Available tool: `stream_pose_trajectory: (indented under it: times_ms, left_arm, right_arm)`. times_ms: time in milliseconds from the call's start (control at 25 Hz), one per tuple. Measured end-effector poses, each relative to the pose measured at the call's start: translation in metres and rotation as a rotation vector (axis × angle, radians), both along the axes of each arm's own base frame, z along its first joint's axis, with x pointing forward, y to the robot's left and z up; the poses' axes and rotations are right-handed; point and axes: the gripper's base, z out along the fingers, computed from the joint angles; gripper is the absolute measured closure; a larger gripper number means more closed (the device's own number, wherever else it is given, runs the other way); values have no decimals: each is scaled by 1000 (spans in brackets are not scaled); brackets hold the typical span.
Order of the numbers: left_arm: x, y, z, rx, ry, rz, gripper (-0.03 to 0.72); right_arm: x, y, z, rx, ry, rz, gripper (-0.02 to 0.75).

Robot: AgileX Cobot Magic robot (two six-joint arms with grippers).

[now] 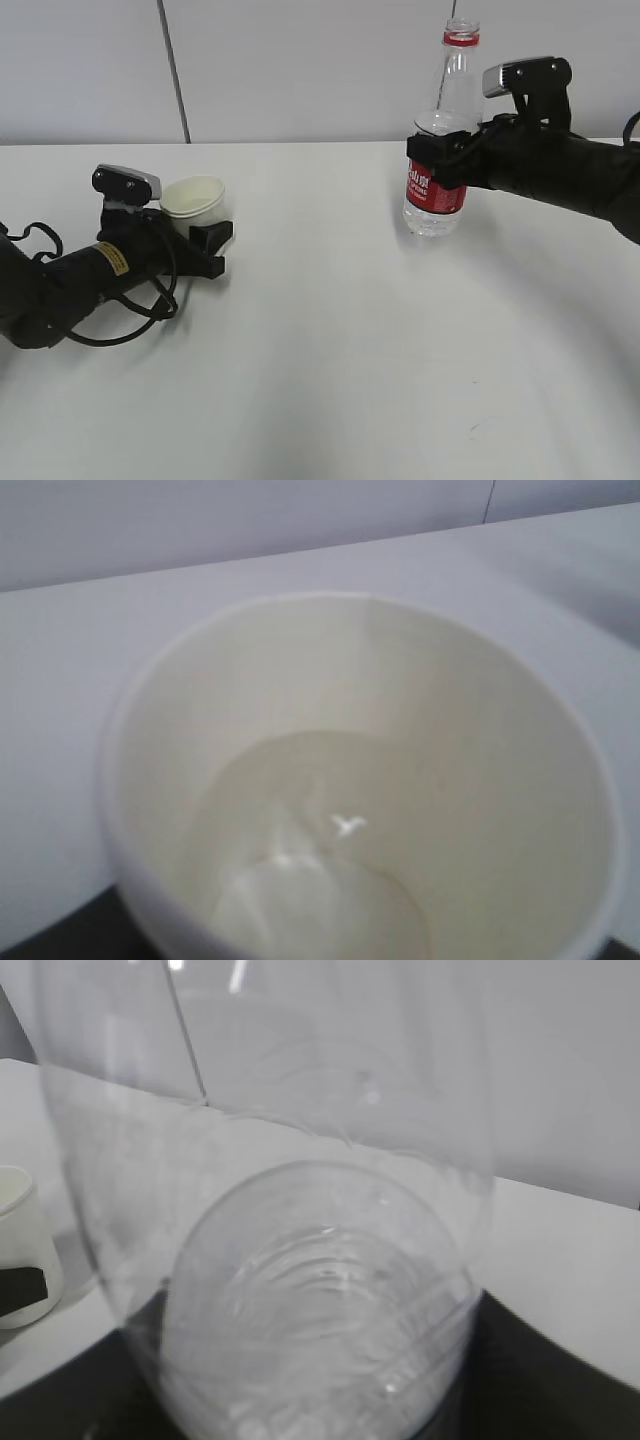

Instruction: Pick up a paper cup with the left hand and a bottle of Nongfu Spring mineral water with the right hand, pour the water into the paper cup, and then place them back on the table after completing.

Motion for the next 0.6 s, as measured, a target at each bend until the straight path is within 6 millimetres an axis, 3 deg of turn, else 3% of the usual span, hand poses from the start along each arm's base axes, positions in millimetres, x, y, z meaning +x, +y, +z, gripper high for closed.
stream_pose_trajectory:
  times_ms: [400,600]
  left_arm:
    - [2,-1,-1,-7,-9,-1,295]
    - [2,0,-3,1,2,0,220]
  right_arm:
    - [0,0,0,1,1,0,280]
    - [0,0,0,1,1,0,281]
